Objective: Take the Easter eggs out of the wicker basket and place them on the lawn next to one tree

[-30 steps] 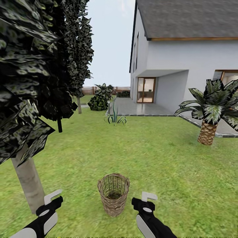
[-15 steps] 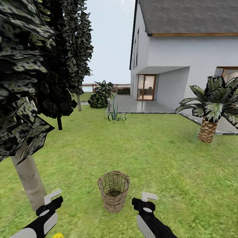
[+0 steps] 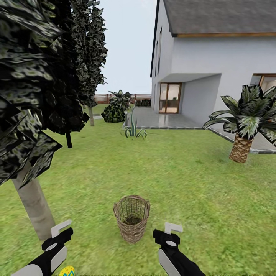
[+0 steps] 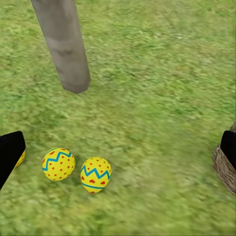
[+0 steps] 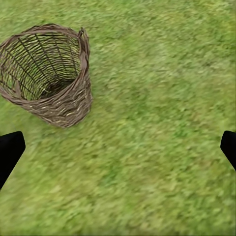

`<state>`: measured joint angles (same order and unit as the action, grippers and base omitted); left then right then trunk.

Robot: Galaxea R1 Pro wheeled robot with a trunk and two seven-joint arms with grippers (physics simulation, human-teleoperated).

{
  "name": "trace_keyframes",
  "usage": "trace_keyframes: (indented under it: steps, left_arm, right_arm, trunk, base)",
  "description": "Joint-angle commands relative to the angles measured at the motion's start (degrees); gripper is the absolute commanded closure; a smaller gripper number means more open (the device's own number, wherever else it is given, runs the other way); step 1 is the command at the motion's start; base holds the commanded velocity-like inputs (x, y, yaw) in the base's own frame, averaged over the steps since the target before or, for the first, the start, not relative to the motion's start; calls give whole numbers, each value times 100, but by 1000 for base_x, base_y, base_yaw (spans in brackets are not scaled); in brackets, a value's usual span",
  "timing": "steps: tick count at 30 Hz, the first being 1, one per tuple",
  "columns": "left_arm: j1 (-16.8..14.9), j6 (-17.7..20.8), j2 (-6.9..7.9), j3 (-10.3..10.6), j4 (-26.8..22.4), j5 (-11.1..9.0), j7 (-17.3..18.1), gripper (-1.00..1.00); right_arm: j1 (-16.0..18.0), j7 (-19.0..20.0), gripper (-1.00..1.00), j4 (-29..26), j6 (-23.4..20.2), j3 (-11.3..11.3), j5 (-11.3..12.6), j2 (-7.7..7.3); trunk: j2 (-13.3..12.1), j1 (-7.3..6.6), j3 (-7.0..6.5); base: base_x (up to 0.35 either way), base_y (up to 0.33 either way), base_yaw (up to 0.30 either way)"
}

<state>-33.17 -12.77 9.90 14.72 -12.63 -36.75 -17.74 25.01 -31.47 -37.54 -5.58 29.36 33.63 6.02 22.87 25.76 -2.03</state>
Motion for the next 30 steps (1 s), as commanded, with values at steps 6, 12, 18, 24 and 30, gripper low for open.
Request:
trace_keyframes:
  steps: [6, 12, 18, 24, 30]
  left_arm:
    - [1, -15, 3, 49, -2, -43, -28, -100]
    - [1, -15, 3, 49, -2, -45, -28, -100]
    - [70, -15, -84, 49, -2, -43, -27, -100]
    - [280, -11, -174, 56, -2, -36, -21, -100]
    - [869, -14, -203, 57, -2, -39, -24, -100]
  right_arm:
    - [4, -43, -100, -8, -31, 26, 20, -5]
    - [4, -43, -100, -3, -31, 26, 20, -5]
    - [4, -41, -100, 3, -31, 39, 23, 4]
    - [4, -35, -100, 384, 25, 35, 29, 11]
    - [-4, -34, -100, 1272, 353, 27, 59, 8]
  trunk:
    - [5, 2, 59]
    - [5, 2, 115]
    - [5, 2, 171]
    - [5, 2, 227]
    - [5, 2, 270]
  base:
    - [0, 0, 0]
    - [0, 0, 0]
    - [0, 0, 0]
    - [0, 0, 3]
    - [0, 0, 39]
